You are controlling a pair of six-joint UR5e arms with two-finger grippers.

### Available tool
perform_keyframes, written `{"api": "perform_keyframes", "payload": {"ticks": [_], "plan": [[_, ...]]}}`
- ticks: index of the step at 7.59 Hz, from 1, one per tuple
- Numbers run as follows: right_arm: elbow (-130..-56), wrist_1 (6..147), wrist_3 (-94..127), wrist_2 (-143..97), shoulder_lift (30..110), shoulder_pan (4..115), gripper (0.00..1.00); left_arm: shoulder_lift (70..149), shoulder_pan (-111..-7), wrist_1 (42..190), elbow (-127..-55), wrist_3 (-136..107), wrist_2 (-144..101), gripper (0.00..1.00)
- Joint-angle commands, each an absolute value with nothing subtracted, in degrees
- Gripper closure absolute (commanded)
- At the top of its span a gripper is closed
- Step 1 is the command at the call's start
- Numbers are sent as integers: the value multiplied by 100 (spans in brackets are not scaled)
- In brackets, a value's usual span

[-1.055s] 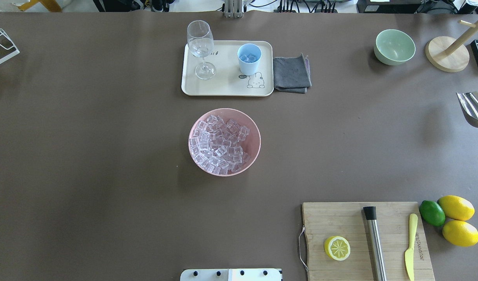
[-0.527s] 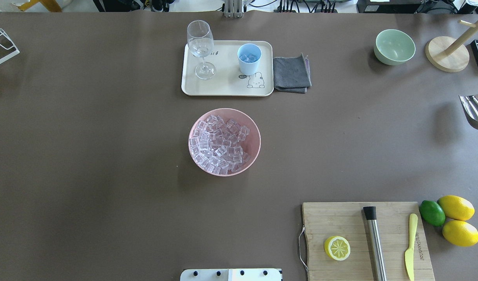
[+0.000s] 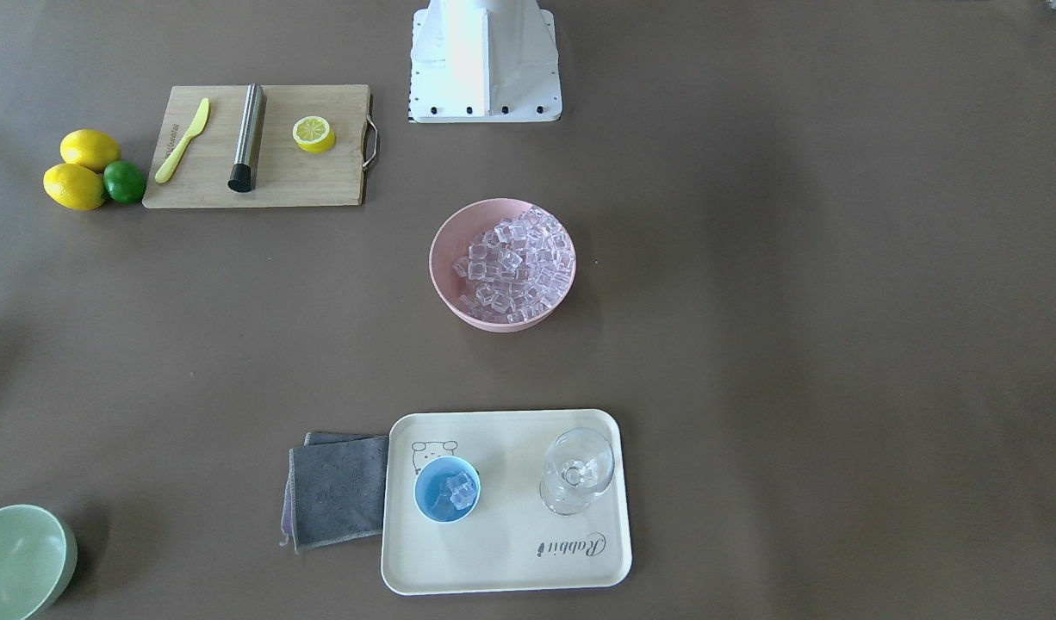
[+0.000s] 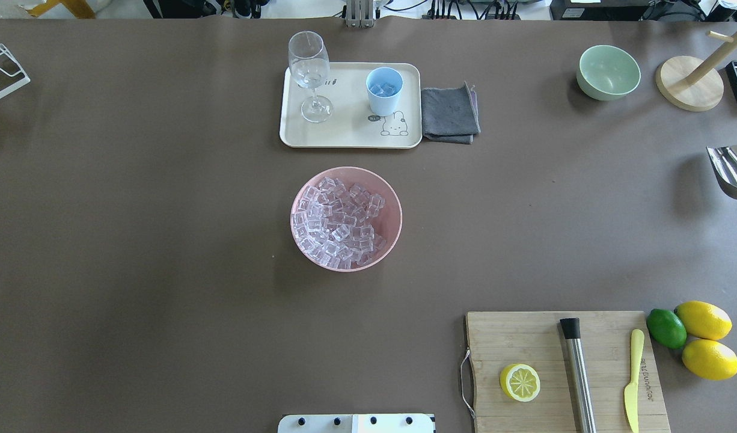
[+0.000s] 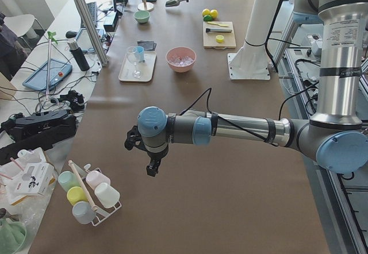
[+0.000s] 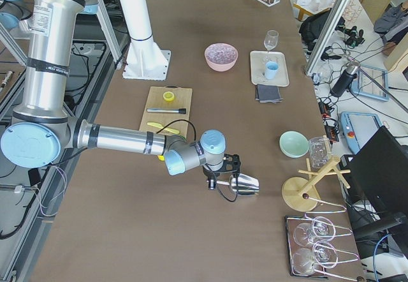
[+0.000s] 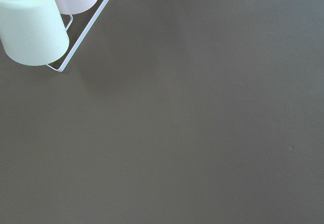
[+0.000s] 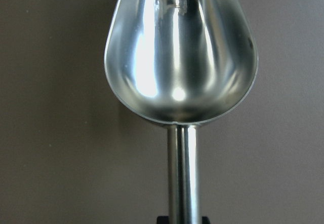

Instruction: Put ice in cup with scoop

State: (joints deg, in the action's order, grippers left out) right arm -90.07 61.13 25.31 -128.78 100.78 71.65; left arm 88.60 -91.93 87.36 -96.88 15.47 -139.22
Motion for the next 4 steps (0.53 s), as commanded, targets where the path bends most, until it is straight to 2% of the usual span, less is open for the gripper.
{"api": "perform_keyframes", "payload": {"ticks": [1,3,4], "plan": [[-8982,6100,2523,-12876,10072,7163,100,8868,-9193,8736,-9677,1547,-13922,1],[-8939,6056,2479,-12920,10072,7163,100,8886,-9193,8736,-9677,1556,-13922,1],[-8965,6056,2479,-12920,10072,7163,85,8903,-9193,8728,-9668,1556,-13922,1]]}}
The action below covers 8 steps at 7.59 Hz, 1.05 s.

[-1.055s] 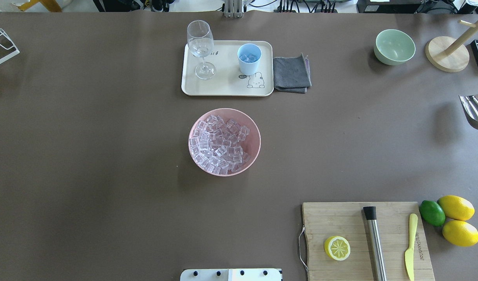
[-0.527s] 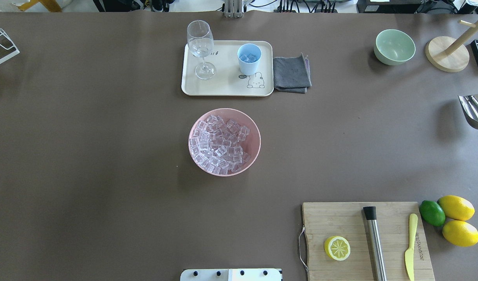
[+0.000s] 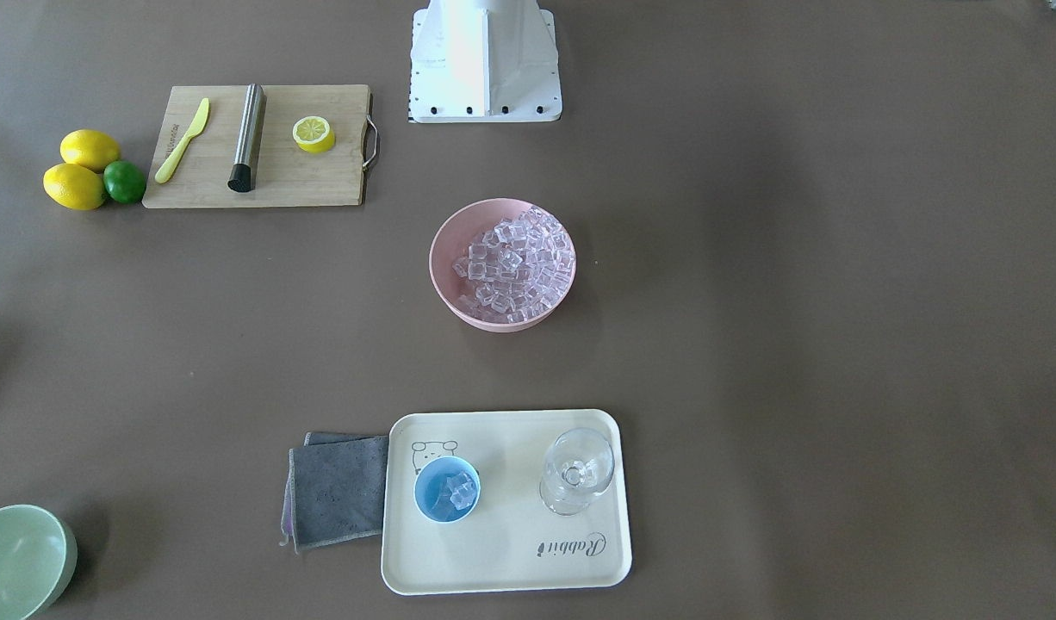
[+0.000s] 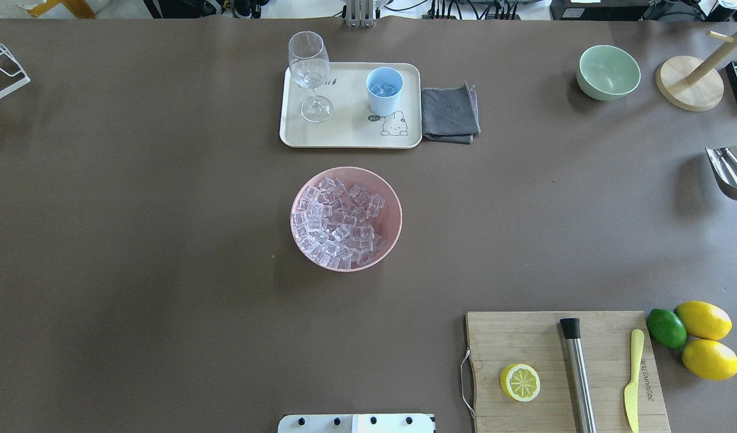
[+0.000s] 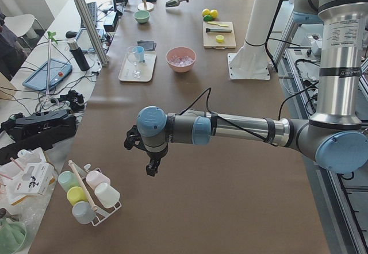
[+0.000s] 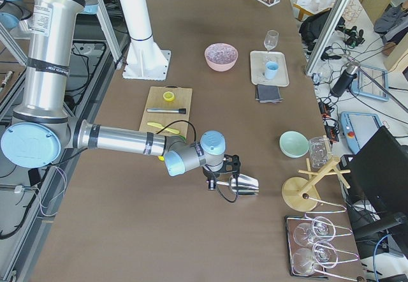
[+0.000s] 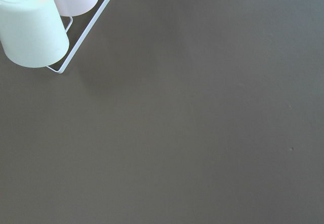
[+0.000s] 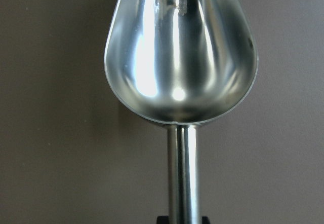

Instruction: Put ice in cup with scoop

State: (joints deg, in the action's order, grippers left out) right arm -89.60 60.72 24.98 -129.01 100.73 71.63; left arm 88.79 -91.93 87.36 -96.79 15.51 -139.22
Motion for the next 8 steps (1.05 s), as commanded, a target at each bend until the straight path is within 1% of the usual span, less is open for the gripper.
{"api": "perform_keyframes", "payload": {"ticks": [1,2,3,4,8], "plan": [[-8982,6056,2479,-12929,10072,7163,67,8903,-9193,8728,-9668,1556,-13922,1],[-8965,6056,2426,-12937,10072,7163,62,8912,-9193,8728,-9668,1556,-13913,1],[-8947,6047,2313,-12937,10081,7163,1,8912,-9193,8728,-9668,1556,-13922,1],[-8921,5864,1998,-13103,10098,7172,0,8912,-9193,8728,-9668,1556,-13922,1],[-9105,6020,1942,-13702,10177,7461,0,8912,-9193,8728,-9668,1556,-13913,1]]}}
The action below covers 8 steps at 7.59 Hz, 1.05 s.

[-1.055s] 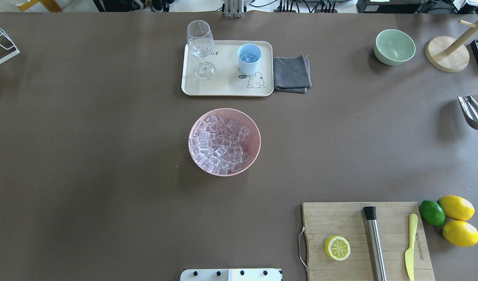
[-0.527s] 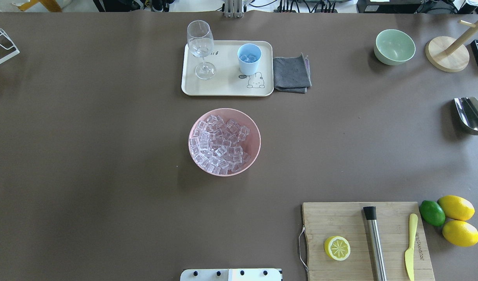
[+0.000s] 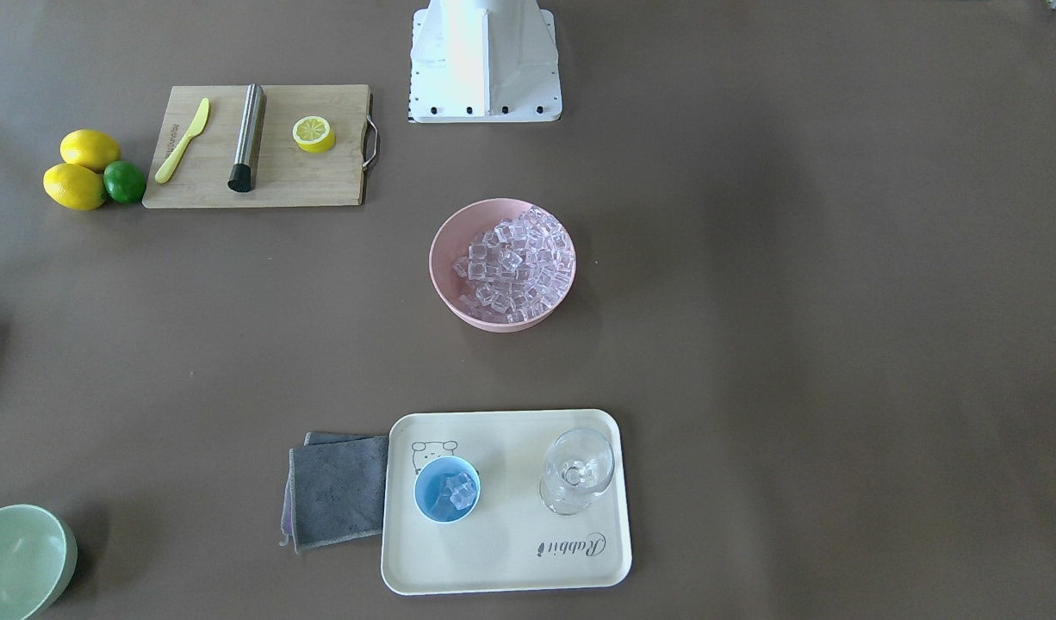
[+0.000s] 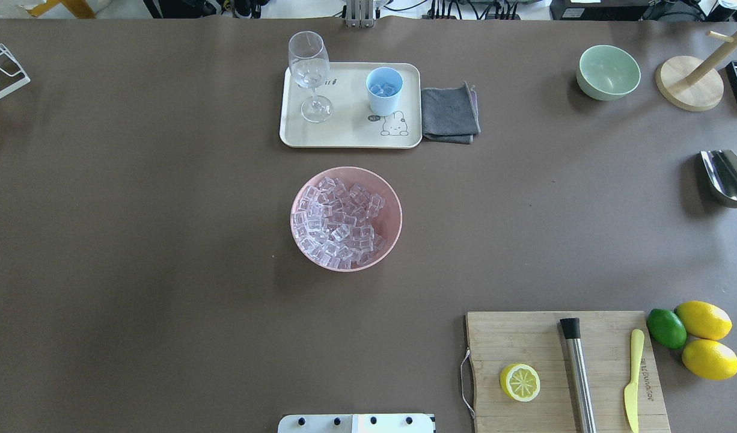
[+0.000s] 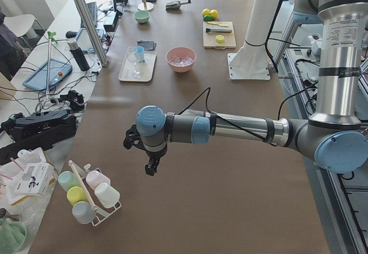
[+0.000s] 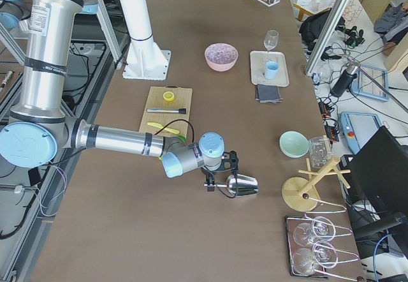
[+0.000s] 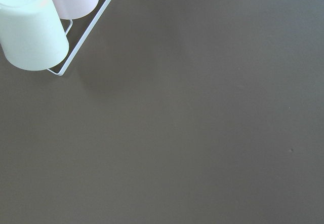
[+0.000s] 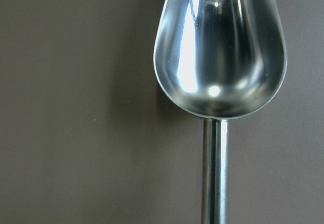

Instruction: Put ice in cup with scoop

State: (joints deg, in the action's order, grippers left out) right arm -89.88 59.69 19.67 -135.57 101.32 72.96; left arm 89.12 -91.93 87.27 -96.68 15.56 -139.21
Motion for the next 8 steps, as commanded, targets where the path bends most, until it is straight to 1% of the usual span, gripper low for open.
{"api": "perform_keyframes", "payload": {"ticks": [1,2,4,5,6,8], "plan": [[-9227,6151,1777,-13720,10239,7619,0,8912,-9193,8728,-9668,1556,-13913,1],[-9411,6831,1132,-13859,10222,7977,0,8912,-9193,8728,-9668,1556,-13913,1],[-10104,8885,-598,-13799,10169,8724,0,8912,-9193,8728,-9668,1556,-13913,1],[-10351,9608,-989,-13799,10169,9076,0,8912,-9193,8736,-9668,1556,-13913,1],[-10432,10033,-1272,-13790,10195,9349,0,8912,-9193,8728,-9668,1556,-13913,1],[-10415,10116,-1468,-13755,10178,9448,0,8912,-9193,8728,-9668,1556,-13913,1]]}}
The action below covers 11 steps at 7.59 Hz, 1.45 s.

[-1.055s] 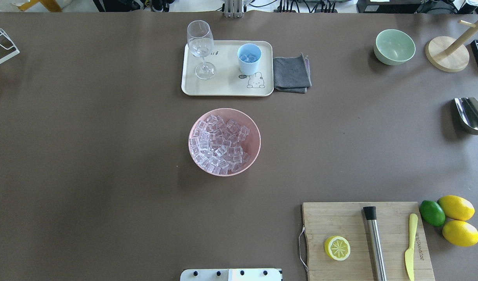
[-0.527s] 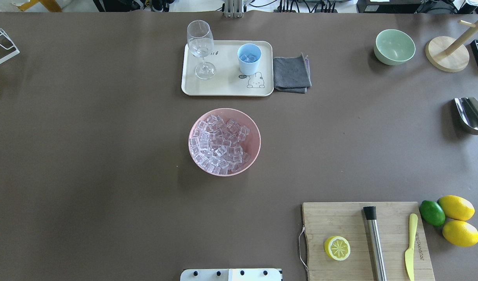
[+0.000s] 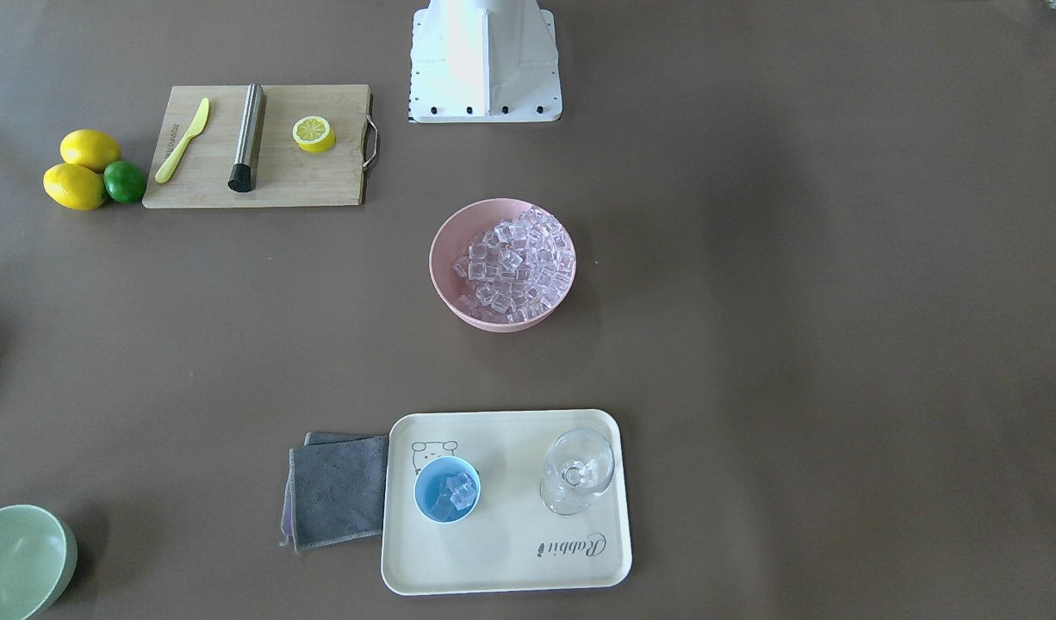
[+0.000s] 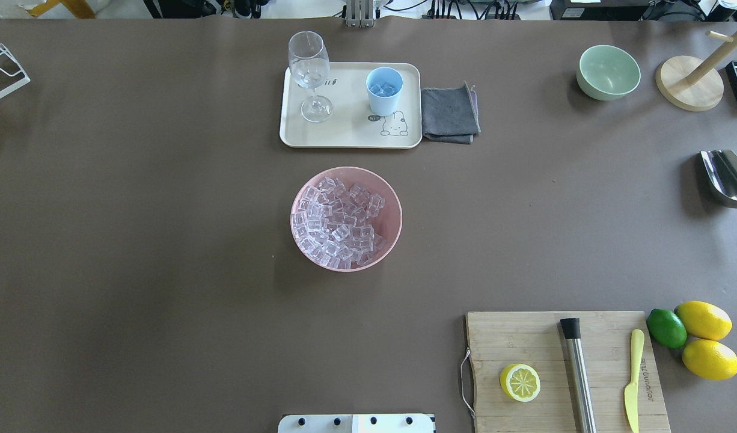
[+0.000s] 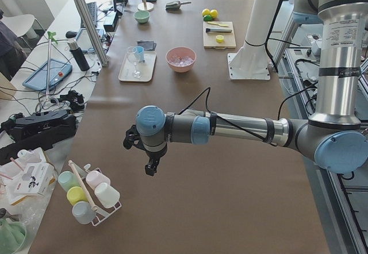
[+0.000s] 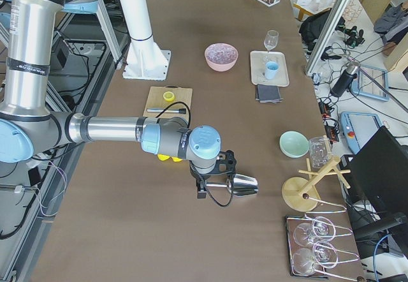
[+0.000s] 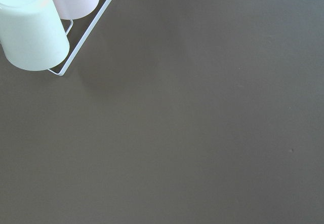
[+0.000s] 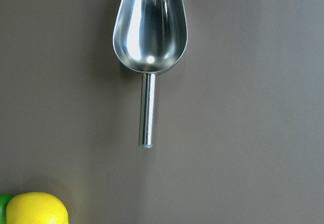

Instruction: Put ice in cup with scoop

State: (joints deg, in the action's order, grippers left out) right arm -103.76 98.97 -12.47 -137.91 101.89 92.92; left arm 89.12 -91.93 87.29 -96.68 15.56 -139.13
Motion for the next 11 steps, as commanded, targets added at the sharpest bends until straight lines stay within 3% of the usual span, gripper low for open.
{"api": "perform_keyframes", "payload": {"ticks": [1,11], "plan": [[-10415,10125,-1459,-13659,10178,9457,0,8912,-9193,8728,-9668,1556,-13913,1],[-10398,10125,-1459,-13658,10169,9519,0,8947,-9115,8736,-9685,1564,-13896,1]]}}
